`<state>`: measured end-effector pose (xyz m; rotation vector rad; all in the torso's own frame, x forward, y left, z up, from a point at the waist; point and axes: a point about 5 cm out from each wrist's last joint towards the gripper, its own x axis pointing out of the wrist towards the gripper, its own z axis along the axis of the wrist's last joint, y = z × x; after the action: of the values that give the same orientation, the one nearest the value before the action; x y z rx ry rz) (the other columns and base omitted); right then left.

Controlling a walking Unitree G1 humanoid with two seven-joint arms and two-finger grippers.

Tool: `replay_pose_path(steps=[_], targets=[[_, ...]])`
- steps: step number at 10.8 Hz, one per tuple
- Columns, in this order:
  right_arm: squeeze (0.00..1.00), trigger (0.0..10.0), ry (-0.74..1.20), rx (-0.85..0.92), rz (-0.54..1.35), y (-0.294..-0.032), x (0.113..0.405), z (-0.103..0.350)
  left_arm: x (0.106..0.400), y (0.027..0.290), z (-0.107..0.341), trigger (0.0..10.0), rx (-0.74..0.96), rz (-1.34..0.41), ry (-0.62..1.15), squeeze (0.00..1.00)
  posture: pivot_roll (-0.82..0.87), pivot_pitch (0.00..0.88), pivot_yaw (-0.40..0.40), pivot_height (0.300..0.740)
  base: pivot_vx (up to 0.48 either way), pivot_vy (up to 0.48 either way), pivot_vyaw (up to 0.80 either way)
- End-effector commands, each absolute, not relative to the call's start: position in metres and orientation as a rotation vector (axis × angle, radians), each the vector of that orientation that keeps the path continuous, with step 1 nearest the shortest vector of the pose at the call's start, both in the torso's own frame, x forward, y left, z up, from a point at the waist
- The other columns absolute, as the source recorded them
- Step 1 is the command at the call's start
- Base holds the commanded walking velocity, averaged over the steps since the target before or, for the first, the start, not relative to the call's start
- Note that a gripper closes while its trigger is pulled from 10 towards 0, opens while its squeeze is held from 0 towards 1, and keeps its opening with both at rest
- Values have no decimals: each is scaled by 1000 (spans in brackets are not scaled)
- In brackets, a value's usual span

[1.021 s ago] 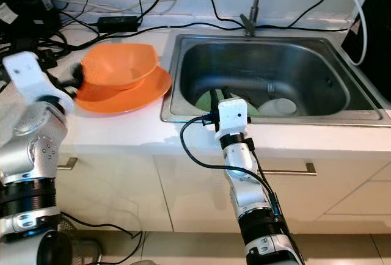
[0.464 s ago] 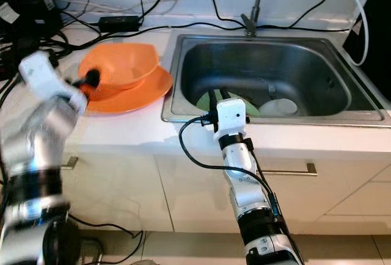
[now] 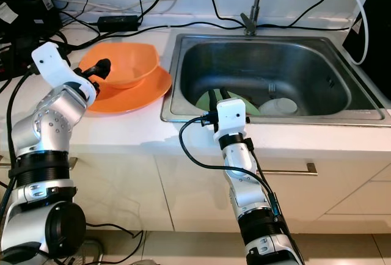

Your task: Kitchen organization

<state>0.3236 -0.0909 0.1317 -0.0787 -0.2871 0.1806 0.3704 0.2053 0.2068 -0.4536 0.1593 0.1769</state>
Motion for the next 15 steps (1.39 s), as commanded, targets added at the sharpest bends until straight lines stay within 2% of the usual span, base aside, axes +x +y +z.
replay_pose_path(steps=[1, 6, 7, 11, 15], targets=[[0, 10000, -272, -84, 176, -92, 324, 130, 373, 207, 207, 10000, -463, 202, 169, 0, 115, 0, 37, 740, 0, 0, 0], [0, 10000, -269, -86, 182, -92, 325, 131, 380, 217, 184, 10000, -510, 289, 207, 0, 114, 0, 29, 740, 0, 0, 0], [0, 10000, -268, -87, 179, -92, 325, 131, 382, 219, 184, 0, -514, 297, 199, 0, 111, 0, 29, 740, 0, 0, 0], [0, 10000, -262, -89, 172, -94, 324, 130, 386, 217, 181, 0, -538, 281, 194, 0, 113, 0, 27, 740, 0, 0, 0], [0, 10000, -250, -89, 173, -91, 325, 128, 384, 208, 182, 0, -505, 168, 210, 0, 115, 0, 37, 740, 0, 0, 0]])
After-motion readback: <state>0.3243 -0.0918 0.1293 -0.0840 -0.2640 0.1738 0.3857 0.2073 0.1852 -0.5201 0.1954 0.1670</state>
